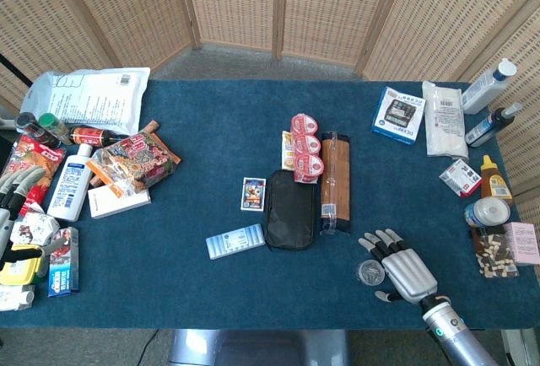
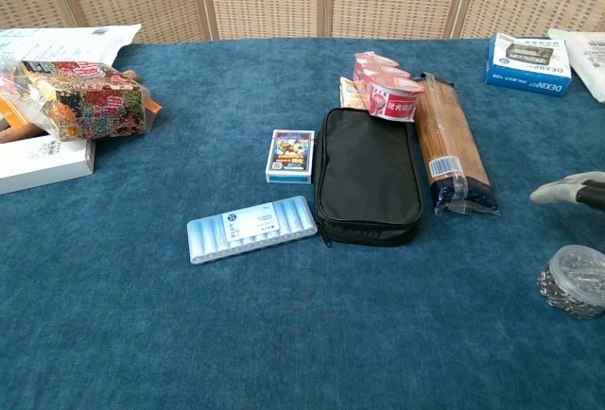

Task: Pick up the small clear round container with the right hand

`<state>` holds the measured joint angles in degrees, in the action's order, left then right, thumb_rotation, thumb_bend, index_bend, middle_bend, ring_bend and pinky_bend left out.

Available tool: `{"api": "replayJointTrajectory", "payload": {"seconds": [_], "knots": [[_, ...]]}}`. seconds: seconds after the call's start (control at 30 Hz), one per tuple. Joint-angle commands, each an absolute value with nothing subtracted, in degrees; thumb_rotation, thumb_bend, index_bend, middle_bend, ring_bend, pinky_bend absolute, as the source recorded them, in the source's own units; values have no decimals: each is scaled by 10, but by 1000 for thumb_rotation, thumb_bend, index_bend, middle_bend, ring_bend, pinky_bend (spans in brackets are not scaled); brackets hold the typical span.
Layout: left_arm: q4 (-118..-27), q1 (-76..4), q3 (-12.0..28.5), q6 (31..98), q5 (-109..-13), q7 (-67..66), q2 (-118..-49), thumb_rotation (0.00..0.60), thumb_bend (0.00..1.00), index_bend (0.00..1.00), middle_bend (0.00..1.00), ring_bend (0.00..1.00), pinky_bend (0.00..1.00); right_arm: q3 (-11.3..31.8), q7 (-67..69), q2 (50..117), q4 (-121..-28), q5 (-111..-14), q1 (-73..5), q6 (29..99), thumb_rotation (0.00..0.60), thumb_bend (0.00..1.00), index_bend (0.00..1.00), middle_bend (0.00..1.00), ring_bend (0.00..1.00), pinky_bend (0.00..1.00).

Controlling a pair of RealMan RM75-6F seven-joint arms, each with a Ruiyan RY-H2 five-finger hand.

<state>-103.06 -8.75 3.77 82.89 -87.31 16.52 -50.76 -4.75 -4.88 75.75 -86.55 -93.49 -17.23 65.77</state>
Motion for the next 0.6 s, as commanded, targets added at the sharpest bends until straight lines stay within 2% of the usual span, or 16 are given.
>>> {"api": "replayJointTrajectory", "payload": {"seconds": [0.03,0.6], "knots": [[-1031,-85,37,832,-873,168,-505,600,45,14,0,0,0,-43,-40,767,-855,-932,-179,652,580,40,0,0,0,0],[-1032,-73,35,845,-870,174,-493,600,44,13,0,0,0,-9,5,799,-807,-904,-218,626,577,40,0,0,0,0]]}}
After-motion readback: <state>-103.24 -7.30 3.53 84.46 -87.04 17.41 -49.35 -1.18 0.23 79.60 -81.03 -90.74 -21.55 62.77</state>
